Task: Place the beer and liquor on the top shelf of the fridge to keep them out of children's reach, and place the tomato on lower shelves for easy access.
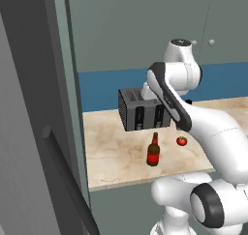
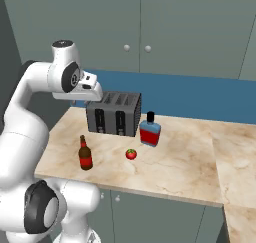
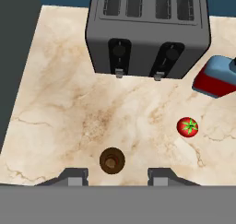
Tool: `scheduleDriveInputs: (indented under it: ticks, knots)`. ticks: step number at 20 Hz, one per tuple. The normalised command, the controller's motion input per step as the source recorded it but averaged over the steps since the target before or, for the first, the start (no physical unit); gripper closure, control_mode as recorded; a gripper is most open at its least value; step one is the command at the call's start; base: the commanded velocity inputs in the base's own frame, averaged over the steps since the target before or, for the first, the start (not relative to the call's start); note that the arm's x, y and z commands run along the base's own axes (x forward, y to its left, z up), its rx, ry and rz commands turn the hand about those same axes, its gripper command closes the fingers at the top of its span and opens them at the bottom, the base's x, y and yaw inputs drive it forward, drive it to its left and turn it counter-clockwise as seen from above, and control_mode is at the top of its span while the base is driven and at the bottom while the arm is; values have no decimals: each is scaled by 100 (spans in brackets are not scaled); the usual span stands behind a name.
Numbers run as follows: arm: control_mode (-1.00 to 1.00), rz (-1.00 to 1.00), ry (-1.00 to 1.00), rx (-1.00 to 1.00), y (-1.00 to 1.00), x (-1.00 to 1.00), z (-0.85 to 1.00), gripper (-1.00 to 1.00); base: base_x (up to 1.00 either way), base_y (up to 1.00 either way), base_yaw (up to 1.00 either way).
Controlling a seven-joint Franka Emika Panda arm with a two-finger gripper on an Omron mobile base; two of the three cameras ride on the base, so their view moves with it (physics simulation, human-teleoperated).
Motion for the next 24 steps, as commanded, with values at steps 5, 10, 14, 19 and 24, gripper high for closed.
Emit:
scheduleDriveInputs:
  ticks: [5,10,14,19,24]
  knots:
    - [-100,1,-3,0,0,-26,-9,-100,0,0,0]
    - [-100,8,-15,0,0,-51,-24,-100,0,0,0]
    - [-100,13,-10,0,-5,-40,-18,-100,0,0,0]
    - [-100,8,-3,0,-24,-23,-12,-100,0,0,0]
    - [-100,11,0,0,-21,-18,-17,-100,0,0,0]
